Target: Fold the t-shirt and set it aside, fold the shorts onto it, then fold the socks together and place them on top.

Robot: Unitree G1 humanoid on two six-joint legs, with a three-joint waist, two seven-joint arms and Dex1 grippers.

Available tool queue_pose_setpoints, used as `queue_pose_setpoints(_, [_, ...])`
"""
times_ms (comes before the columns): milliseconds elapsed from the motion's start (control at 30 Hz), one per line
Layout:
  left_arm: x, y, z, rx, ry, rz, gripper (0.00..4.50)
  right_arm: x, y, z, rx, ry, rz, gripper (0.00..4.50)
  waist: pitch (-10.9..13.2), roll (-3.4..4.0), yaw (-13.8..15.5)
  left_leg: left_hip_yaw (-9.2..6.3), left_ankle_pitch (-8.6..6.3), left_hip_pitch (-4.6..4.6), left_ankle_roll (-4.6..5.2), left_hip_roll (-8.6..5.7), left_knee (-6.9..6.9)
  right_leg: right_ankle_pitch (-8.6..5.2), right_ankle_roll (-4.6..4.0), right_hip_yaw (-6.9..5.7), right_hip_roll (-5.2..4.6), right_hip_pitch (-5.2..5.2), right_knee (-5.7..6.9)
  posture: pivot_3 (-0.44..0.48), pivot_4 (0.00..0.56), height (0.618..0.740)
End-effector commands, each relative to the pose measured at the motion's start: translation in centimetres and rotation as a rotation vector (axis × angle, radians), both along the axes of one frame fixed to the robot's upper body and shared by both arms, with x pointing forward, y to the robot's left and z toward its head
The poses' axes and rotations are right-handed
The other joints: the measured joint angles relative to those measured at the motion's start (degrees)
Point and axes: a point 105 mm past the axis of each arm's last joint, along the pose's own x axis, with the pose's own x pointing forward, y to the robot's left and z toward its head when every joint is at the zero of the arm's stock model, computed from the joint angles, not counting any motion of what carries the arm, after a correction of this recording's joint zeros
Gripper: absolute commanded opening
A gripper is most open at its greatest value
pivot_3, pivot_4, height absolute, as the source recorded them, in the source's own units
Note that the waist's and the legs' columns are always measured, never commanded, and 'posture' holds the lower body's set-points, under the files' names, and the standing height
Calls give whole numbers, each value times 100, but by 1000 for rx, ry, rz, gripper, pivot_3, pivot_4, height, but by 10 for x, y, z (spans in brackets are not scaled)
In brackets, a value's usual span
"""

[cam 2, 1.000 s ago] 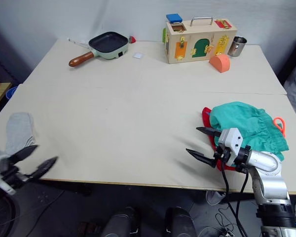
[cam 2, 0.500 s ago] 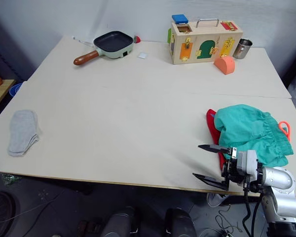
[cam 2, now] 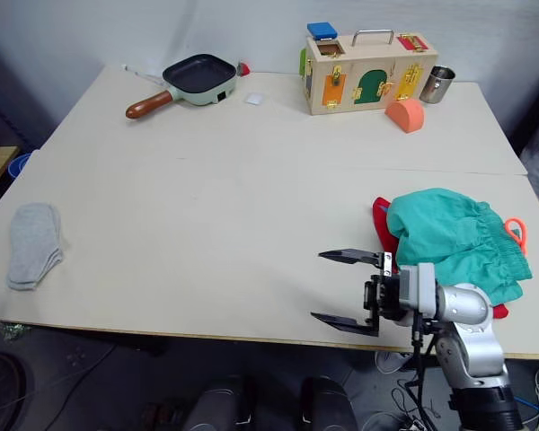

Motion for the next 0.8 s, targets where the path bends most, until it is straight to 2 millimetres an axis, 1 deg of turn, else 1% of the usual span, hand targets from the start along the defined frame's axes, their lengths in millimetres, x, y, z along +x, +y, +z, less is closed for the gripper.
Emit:
queue_pose_setpoints(33, [1, 3, -16, -130, 83, 4, 4500, -1, 6, 14, 25, -61, 11, 4445, -1, -16, -21, 11, 3, -1, -5, 0, -2, 1, 2, 11, 0, -9, 5, 0, 150, 740])
queue_pose_setpoints(133, [1, 5, -30, -197, 142, 27, 4500, -2, 9, 18, 26, -69, 11, 4445, -4, -30, -20, 36, 8, -2, -14, 0, -5, 1, 2, 42, 0, -35, 25, 0, 150, 740])
queue_pose_setpoints(200, [2, 9, -32, -239, 133, 58, 4500, -2, 9, 21, 30, -73, 6, 4445, -3, -26, -19, 54, 10, 1, -18, 1, -6, 1, 2, 63, -1, -50, 43, 0, 150, 740])
queue_pose_setpoints(267, [5, 7, -33, -277, 119, 56, 4500, -1, 9, 23, 33, -76, -7, 4445, -2, -27, -18, 61, 14, 7, -21, 2, -6, 1, 2, 73, -2, -56, 51, 0, 150, 740])
queue_pose_setpoints(400, [26, -9, -43, -330, 122, -10, 4500, 4, 9, 24, 24, -72, -26, 4445, -2, -23, 16, 62, 5, 13, -37, 3, -10, 2, 1, 77, -3, -58, 68, 0, 150, 740])
queue_pose_setpoints(467, [35, -12, -49, -336, 130, -9, 4500, 6, 9, 25, 16, -73, -28, 4445, -5, -15, 65, 62, 7, 18, -36, 2, -9, 2, 0, 79, -4, -59, 79, 0, 150, 740])
queue_pose_setpoints(567, [47, -16, -58, -343, 144, -13, 4500, 10, 6, 31, 8, -81, -46, 4445, -16, 8, 100, 62, 9, 19, -35, 1, -10, 3, -1, 80, -7, -60, 83, 0, 150, 740])
queue_pose_setpoints(667, [58, -23, -64, -353, 149, -38, 3956, 12, 5, 34, 1, -84, -54, 4500, -25, 35, 138, 64, 9, 19, -34, -3, -10, 3, -1, 80, -10, -60, 83, 0, 150, 740])
queue_pose_setpoints(700, [61, -25, -65, -350, 150, -50, 3673, 12, 5, 35, 0, -84, -55, 4500, -25, 35, 155, 65, 9, 19, -34, -3, -11, 3, -1, 80, -10, -60, 83, 0, 150, 740])
queue_pose_setpoints(733, [63, -27, -65, -351, 149, -61, 3289, 12, 5, 36, -1, -83, -57, 4500, -25, 38, 176, 65, 10, 19, -33, -3, -12, 3, -1, 80, -10, -60, 84, 0, 150, 740])
queue_pose_setpoints(800, [67, -30, -67, -347, 153, -76, 2727, 12, 5, 36, -2, -83, -61, 4500, -25, 38, 217, 66, 10, 19, -33, -4, -11, 3, -1, 80, -10, -61, 84, 0, 150, 740])
